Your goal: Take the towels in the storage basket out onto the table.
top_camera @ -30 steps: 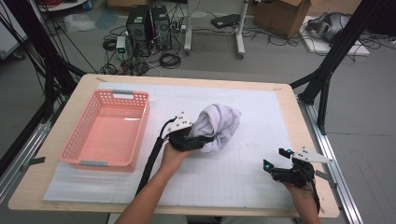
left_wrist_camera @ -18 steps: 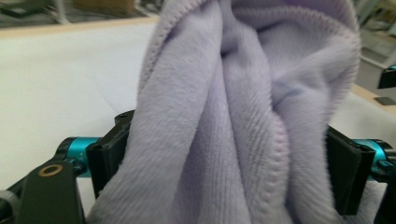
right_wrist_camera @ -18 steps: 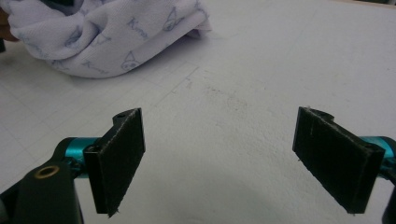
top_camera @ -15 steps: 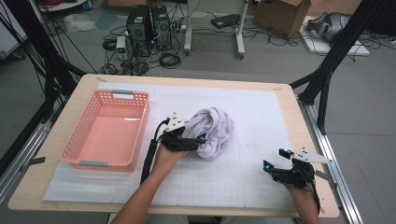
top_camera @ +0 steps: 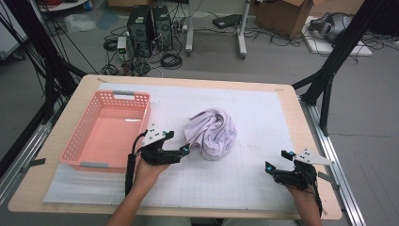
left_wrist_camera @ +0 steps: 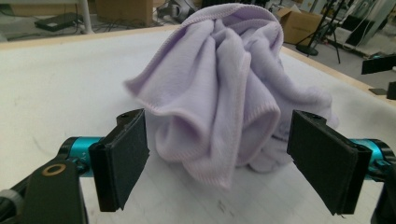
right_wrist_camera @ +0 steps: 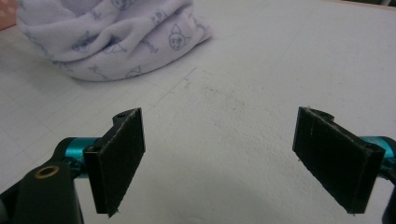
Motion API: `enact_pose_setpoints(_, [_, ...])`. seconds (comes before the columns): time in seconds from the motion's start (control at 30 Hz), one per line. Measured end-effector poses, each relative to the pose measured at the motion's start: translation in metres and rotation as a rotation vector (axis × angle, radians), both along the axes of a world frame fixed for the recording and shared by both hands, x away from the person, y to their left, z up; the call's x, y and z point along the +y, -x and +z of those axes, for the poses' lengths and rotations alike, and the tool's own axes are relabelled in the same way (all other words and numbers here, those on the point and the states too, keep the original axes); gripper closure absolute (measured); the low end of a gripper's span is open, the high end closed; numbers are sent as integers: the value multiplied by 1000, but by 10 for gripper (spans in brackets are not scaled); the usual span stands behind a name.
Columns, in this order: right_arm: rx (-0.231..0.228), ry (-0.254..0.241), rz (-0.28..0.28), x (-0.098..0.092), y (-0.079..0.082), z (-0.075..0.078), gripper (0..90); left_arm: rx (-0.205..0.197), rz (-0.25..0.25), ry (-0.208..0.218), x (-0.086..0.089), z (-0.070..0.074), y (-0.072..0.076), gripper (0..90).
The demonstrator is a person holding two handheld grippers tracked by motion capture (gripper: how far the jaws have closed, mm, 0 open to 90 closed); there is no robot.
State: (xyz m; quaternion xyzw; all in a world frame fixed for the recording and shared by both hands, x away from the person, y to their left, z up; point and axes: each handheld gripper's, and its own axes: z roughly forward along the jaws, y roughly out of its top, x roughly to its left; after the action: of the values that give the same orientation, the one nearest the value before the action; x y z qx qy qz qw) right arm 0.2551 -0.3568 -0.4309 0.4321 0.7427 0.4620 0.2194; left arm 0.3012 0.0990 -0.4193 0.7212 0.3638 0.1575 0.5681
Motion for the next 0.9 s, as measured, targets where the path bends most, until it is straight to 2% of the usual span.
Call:
enact_pose_setpoints(0.03, [-5,1,0,0,-1,0,157,-3,-4,9,4,-5,8,208])
enact_pose_setpoints(0.07, [-4,-1,-1,0,-1,0,157,-3,-4,9,4,-5,8,209])
enact_pose_setpoints(0.13, [-5,-1,-4,1,-2,0,157,-20,-6,9,7,-9,17,209])
enact_pose_setpoints(0.27, [10,-15,-15,4,-5,-1,157,-34,-1,16,8,-10,20,211])
enact_pose_setpoints(0.33, [17,-19,-15,5,-7,-2,156,-37,-3,35,10,-11,22,217])
enact_pose_setpoints(0.57, [12,-22,-28,4,-7,-2,157,-53,-1,28,15,-12,23,221])
enact_pose_setpoints(0.7, [17,-17,-30,3,-5,-2,157,-54,-9,33,11,-11,23,222])
enact_pose_setpoints(0.9, [11,-22,-33,2,-4,-2,157,-57,-19,18,7,-12,24,226])
